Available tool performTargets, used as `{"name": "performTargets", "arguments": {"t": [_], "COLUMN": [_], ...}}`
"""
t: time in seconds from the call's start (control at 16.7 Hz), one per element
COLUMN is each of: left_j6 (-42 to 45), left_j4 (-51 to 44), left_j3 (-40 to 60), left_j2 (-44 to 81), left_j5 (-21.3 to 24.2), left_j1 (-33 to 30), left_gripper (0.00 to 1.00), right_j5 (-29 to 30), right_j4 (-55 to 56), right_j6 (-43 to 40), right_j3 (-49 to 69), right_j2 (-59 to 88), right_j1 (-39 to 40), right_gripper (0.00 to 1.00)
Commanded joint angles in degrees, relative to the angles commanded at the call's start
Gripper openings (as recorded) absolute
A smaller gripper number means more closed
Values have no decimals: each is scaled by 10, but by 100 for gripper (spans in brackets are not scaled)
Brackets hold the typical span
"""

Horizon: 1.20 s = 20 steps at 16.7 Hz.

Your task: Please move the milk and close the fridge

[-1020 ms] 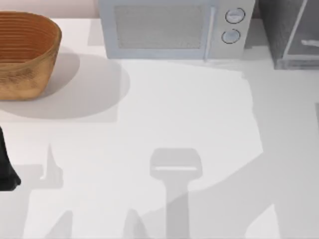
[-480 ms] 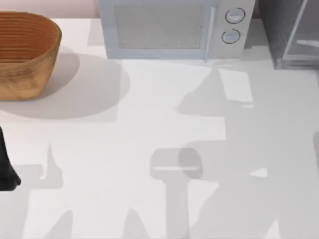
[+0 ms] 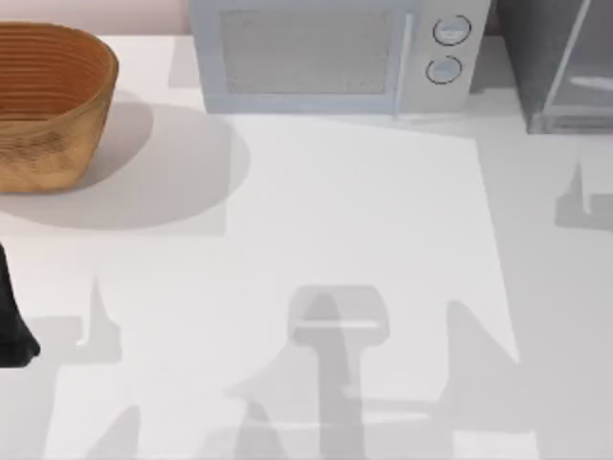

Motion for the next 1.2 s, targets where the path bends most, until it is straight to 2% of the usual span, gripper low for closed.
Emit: {"name": "performTargets", "arguments": {"t": [0.3, 0.54, 0.78, 1.2], "left_j6": [0, 0, 0, 0], "left_j4": [0, 0, 0, 0], "left_j3": [0, 0, 0, 0], "left_j2": [0, 0, 0, 0], "left_j5": [0, 0, 0, 0], "left_j1": [0, 0, 0, 0], "left_gripper": [100, 100, 100, 100], "right_j5": [22, 30, 32, 31], "right_j4": [-117, -184, -213, -219], "right_j6": [-13, -22, -25, -25], "right_j3": [-159, -257, -303, -297], "right_j2": [-296, -451, -510, -514], "right_j1": [32, 58, 72, 71], "right_gripper": [100, 100, 100, 100]}}
